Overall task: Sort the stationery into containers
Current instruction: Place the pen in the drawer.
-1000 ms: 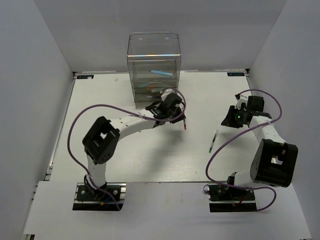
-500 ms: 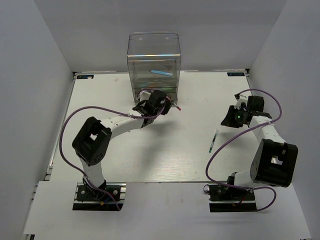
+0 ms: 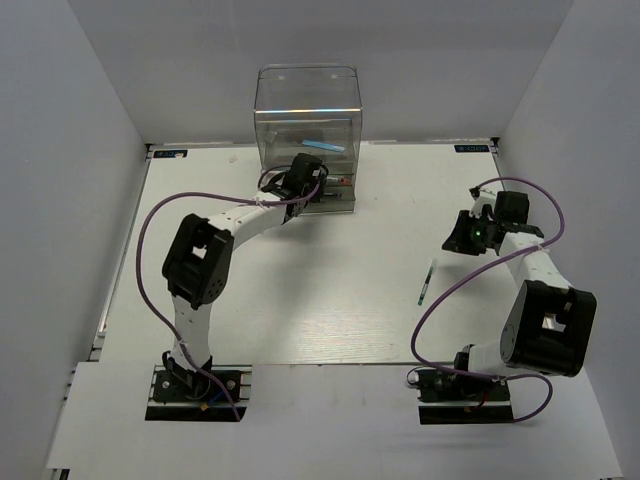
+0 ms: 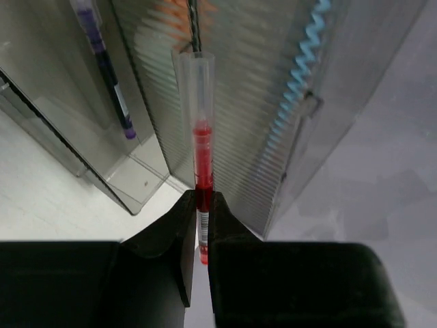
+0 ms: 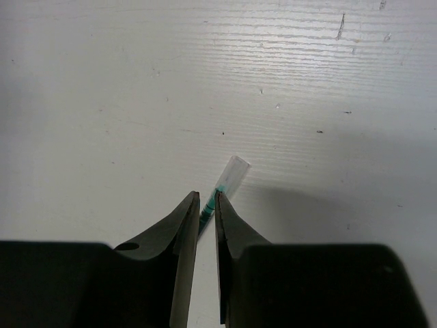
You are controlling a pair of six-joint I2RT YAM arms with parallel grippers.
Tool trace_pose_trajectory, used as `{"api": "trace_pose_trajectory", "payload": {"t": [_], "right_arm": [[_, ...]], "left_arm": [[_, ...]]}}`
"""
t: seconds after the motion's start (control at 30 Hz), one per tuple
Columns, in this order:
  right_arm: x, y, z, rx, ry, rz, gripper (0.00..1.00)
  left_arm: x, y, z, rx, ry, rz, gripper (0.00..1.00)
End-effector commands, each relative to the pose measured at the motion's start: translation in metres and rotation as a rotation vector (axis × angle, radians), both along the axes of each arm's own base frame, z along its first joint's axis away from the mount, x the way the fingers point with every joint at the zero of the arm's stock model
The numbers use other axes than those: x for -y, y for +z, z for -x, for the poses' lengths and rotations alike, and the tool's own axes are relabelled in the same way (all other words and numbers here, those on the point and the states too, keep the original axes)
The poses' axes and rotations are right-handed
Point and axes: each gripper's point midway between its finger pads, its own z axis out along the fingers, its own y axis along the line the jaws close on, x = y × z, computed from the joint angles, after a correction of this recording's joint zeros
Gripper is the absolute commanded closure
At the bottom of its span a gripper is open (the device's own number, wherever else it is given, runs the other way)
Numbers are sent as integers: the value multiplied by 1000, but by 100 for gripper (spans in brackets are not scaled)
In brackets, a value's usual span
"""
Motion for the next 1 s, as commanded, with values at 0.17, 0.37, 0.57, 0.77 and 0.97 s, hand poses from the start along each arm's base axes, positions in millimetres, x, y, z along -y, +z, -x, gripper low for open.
{"api": "trace_pose_trajectory", "payload": {"t": [0.17, 0.37, 0.57, 0.77, 0.97], "right_arm": [[-2, 13, -5, 67, 23, 11, 78], [-1, 13, -4, 61, 21, 11, 78], [-3, 12, -3, 56, 23, 4, 78], [-8, 11, 1, 51, 56, -12, 71], [-29, 9, 10, 30, 158, -78, 61]], "left_arm": [[-22, -12, -18, -102, 101, -27, 100], [-32, -19, -24, -123, 125, -32, 98], [-39, -34, -20, -168, 128, -53, 74], [-37, -34, -14, -176, 112, -42, 52], [-34, -31, -3, -165, 63, -22, 47]]}}
